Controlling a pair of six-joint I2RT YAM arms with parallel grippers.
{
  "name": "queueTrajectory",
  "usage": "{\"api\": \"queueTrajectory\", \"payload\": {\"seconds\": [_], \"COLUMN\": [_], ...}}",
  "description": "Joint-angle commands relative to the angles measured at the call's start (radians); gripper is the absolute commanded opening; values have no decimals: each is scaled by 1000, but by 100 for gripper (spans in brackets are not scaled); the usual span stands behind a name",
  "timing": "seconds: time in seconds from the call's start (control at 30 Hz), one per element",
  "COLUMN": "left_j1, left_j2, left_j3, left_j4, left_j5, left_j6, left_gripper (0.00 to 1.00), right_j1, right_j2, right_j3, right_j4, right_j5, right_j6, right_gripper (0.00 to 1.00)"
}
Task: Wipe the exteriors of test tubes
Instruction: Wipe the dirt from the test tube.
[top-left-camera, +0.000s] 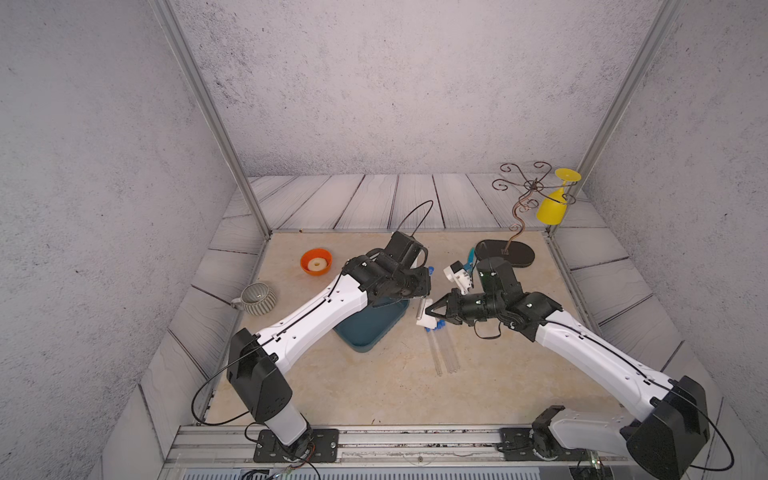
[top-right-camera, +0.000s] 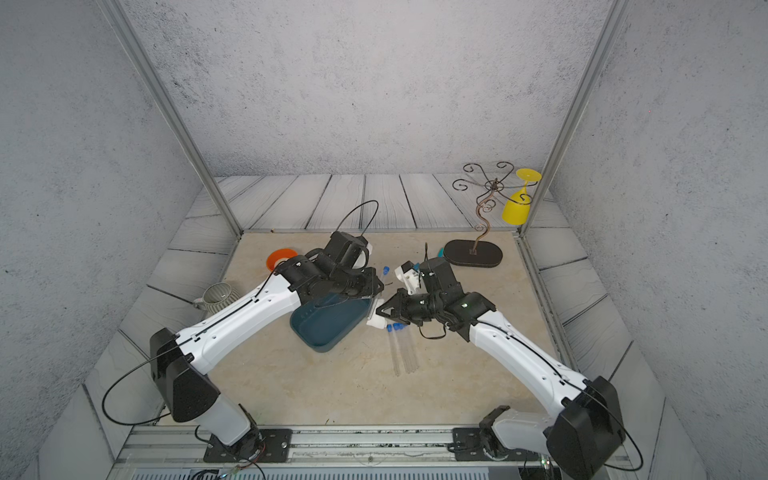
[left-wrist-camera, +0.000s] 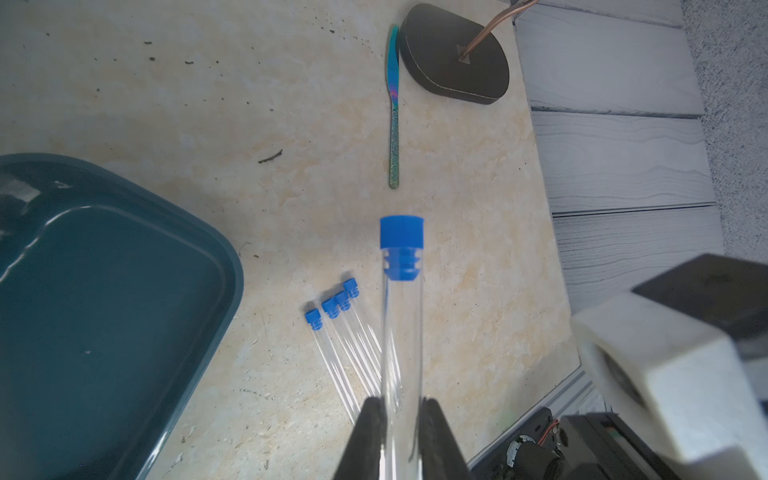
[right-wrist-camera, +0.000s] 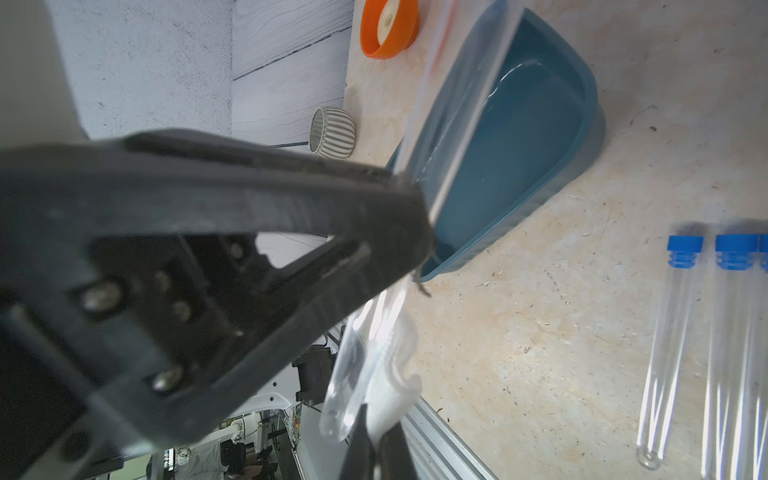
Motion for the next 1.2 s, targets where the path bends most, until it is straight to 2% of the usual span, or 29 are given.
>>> {"api": "queueTrajectory", "payload": {"seconds": [0.0, 0.23, 0.6, 0.93, 1.17], "left_j1": [3, 5, 5, 14, 14], "left_j2": [19, 26, 14, 12, 10], "left_j3": [21, 30, 41, 62, 40], "left_j4": [7, 3, -9, -9, 10], "left_j5": [-13, -12, -9, -2, 22], "left_j6": [17, 18, 7, -3, -29], "left_gripper": [9, 9, 9, 9, 9], "right_j1": [3, 5, 5, 5, -25], "right_j2": [-52, -69, 60, 25, 73], "right_j3": [32, 64, 86, 25, 59], "right_j4": [-46, -84, -23, -82, -81], "right_j5": [3, -2, 20, 70, 90], "right_j6": [4, -4, -31, -72, -107], "right_gripper": [4, 4, 4, 4, 4]}}
